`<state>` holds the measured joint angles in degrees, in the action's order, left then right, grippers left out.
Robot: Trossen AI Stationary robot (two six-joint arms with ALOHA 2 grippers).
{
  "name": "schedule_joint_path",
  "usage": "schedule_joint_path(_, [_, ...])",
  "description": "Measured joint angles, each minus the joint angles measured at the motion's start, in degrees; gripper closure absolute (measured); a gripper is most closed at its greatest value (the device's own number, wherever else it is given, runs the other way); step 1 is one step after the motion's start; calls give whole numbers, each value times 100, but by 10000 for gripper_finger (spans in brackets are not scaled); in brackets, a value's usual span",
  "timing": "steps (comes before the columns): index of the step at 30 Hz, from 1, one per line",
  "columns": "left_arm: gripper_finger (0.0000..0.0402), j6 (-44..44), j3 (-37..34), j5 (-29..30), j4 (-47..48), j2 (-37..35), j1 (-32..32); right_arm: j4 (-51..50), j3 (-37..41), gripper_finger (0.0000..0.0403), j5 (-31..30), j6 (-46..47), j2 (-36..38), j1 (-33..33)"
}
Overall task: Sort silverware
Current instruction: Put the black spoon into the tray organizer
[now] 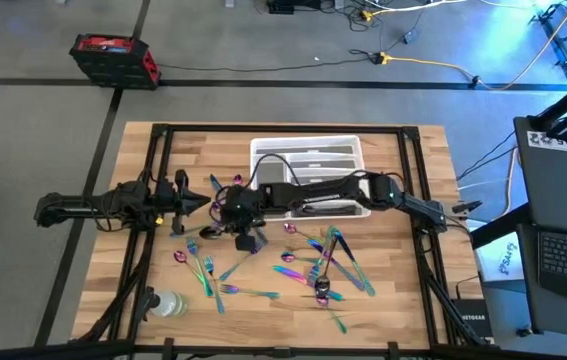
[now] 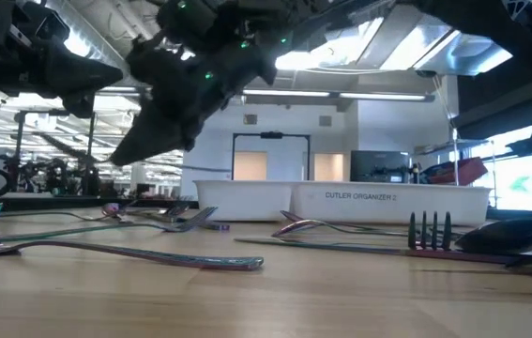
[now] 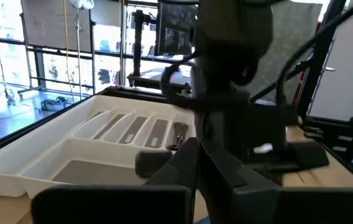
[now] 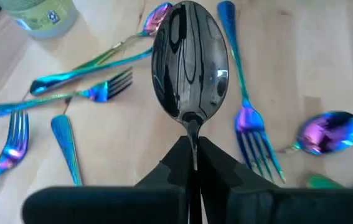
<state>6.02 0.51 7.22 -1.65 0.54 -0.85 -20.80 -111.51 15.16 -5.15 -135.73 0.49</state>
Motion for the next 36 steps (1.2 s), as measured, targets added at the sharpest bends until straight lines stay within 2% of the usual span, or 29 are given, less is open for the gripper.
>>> schedule_joint_path(4, [402,2,0,0,0,-1,-1,510,1034,402,-211,-69,778,29])
schedule_joint_path(11, [402,2,-1,0,0,-2,-1,1706,3695,402,-664,62,2676,-76])
schedule_joint_path(16, [402,0,0,0,-1,-1,1,2475,5906,402,-645,204,4061,-286])
schedule_joint_path(20, [402,2,0,0,0,0,1,3028,7125,402,-589,232,5096,-529])
schedule_joint_path(26, [402,0,-1,0,0,-2,1,3039,7997,402,-426,103,5807,-913])
schedule_joint_path(30, [402,2,1,0,0,-2,0,3010,8322,402,-219,72,5844,-1041])
schedule_joint_path(36, [402,2,0,1,0,-2,1,3159,8544,396,-273,-146,5852,-1077])
